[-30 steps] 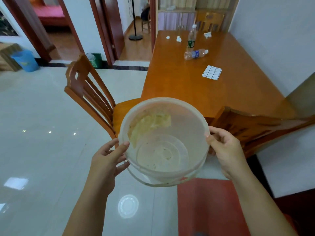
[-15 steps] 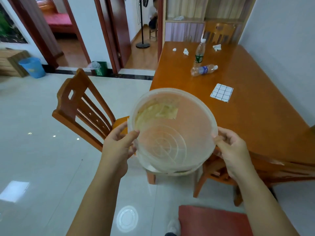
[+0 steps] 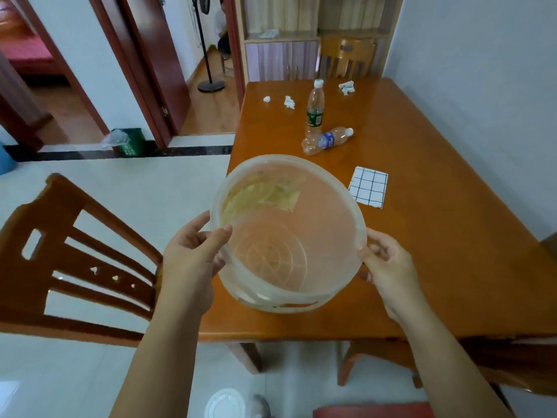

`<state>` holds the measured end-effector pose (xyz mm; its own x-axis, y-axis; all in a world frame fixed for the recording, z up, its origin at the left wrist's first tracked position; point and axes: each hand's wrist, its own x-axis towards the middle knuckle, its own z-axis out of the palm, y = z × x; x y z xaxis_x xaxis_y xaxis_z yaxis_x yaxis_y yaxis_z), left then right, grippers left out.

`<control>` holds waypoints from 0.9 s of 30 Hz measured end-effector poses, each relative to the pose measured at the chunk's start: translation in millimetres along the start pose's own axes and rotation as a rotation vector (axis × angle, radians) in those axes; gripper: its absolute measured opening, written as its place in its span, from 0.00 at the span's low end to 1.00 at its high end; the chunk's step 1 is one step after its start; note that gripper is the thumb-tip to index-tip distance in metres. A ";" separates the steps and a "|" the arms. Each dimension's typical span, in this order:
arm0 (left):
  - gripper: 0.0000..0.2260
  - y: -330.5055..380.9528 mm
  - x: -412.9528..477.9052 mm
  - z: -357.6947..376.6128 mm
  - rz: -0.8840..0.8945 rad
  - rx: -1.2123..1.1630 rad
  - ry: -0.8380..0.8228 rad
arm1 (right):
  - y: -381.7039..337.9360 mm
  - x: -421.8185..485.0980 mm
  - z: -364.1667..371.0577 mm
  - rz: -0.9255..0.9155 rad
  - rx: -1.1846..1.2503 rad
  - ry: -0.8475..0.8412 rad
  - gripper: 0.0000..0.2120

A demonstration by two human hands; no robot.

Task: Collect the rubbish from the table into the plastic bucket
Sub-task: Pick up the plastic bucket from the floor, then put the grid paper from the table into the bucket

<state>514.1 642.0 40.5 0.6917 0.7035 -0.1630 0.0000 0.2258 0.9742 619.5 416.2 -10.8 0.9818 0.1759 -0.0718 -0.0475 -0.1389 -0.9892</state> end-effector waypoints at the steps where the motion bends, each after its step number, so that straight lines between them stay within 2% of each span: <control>1: 0.19 0.2 11.6 6.1 0.008 0.010 -0.009 | 0.6 8.8 2.6 0.010 -0.006 0.016 0.16; 9: 0.20 9.3 110.4 46.7 0.140 0.171 -0.128 | 3.1 71.4 30.3 0.061 -0.147 0.116 0.18; 12: 0.18 10.8 135.7 64.1 0.230 0.246 -0.135 | 8.0 88.8 35.0 0.101 -0.184 0.120 0.19; 16: 0.19 9.0 158.5 85.9 0.266 0.292 -0.136 | 15.0 110.2 25.9 0.142 -0.230 0.140 0.18; 22: 0.19 6.6 193.1 117.1 0.287 0.333 -0.061 | 34.6 158.4 0.0 0.163 -0.299 0.131 0.17; 27: 0.20 6.6 212.4 148.4 0.292 0.404 -0.003 | 58.0 210.6 -26.7 0.203 -0.298 0.185 0.16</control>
<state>768.3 692.9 35.6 0.7065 0.6964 0.1257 0.0854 -0.2603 0.9617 828.3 419.2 -79.8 0.9758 -0.0592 -0.2106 -0.2152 -0.4341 -0.8748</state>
